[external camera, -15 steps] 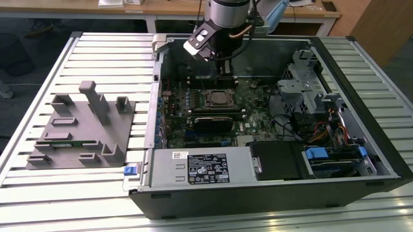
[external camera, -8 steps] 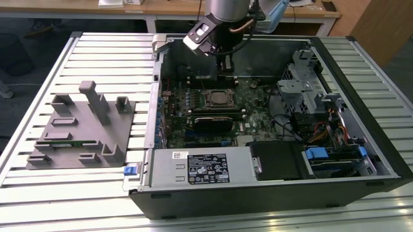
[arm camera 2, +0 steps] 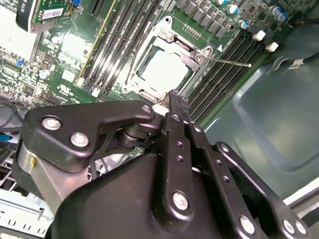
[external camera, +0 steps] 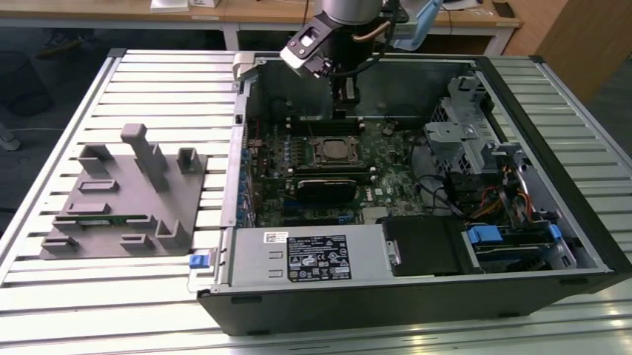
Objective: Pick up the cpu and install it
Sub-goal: 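Install the first cpu locking lever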
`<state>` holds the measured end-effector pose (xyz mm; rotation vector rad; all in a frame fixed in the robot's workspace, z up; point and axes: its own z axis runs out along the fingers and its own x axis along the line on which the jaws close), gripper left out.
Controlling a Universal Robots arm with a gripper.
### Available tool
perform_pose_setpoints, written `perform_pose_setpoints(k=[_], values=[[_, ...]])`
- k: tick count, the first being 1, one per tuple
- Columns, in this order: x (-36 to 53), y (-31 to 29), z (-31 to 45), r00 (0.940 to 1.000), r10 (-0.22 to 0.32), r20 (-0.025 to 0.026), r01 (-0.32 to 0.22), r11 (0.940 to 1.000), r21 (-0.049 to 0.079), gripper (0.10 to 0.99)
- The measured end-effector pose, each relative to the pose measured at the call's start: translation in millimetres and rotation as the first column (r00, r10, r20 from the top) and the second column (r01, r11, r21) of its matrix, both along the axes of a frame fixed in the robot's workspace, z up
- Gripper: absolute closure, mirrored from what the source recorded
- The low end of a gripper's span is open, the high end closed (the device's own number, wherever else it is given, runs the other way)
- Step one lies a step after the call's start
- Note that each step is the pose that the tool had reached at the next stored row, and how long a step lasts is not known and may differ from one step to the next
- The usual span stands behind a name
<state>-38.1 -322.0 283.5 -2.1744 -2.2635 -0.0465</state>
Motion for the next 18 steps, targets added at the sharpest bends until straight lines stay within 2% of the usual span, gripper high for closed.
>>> perform_pose_setpoints(k=[4,8,12,15,18], values=[[-0.1,0.0,0.0,0.9982,0.060,-0.0002,-0.060,0.9982,0.000,0.980],[-0.1,0.0,-0.6,0.9912,0.133,-0.0004,-0.133,0.9912,-0.002,0.980],[-0.1,0.0,-0.8,0.9791,0.204,-0.0004,-0.204,0.9791,-0.002,0.980],[-0.1,0.0,-1.1,0.9664,0.257,-0.0003,-0.257,0.9664,-0.002,0.980],[-0.1,0.0,-1.2,0.9573,0.289,-0.0004,-0.289,0.9573,-0.002,0.980]])
